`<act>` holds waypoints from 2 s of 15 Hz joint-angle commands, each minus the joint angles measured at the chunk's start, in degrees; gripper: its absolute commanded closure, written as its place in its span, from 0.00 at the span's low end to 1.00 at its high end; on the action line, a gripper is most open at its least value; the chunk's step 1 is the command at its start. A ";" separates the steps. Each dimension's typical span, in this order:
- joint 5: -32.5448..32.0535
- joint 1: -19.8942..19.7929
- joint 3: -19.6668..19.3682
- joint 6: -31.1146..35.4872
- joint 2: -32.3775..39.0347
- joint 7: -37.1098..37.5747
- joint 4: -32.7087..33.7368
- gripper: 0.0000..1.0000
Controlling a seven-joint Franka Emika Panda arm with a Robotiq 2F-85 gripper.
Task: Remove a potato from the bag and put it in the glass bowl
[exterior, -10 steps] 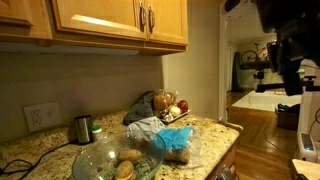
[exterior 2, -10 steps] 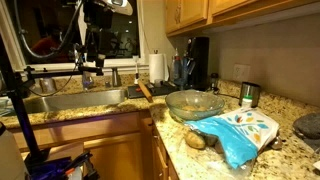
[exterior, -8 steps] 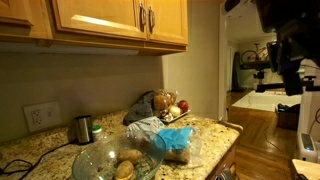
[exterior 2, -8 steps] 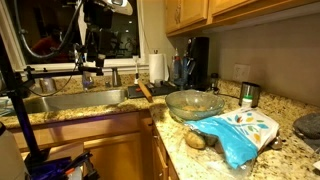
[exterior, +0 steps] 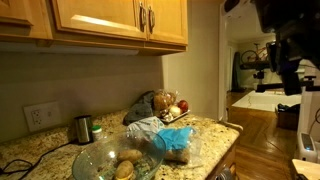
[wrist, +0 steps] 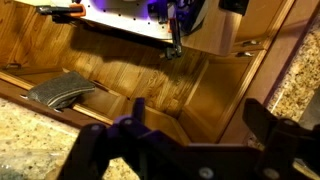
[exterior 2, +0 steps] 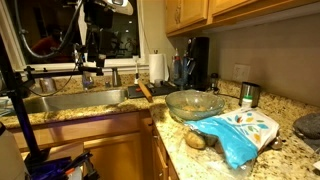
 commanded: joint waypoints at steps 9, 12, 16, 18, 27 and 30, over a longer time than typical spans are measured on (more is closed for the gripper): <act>-9.48 -9.25 -5.02 6.52 3.21 -0.92 3.85 0.00; -13.77 -11.60 -6.00 11.18 6.34 -0.35 3.72 0.00; -15.20 -12.02 -6.57 11.91 7.87 0.04 3.26 0.00; -15.52 -12.57 -6.95 12.10 10.02 0.10 3.78 0.00; -16.21 -12.80 -6.68 17.89 9.91 0.90 1.05 0.00; -16.74 -13.34 -6.19 22.42 10.59 2.44 -2.55 0.00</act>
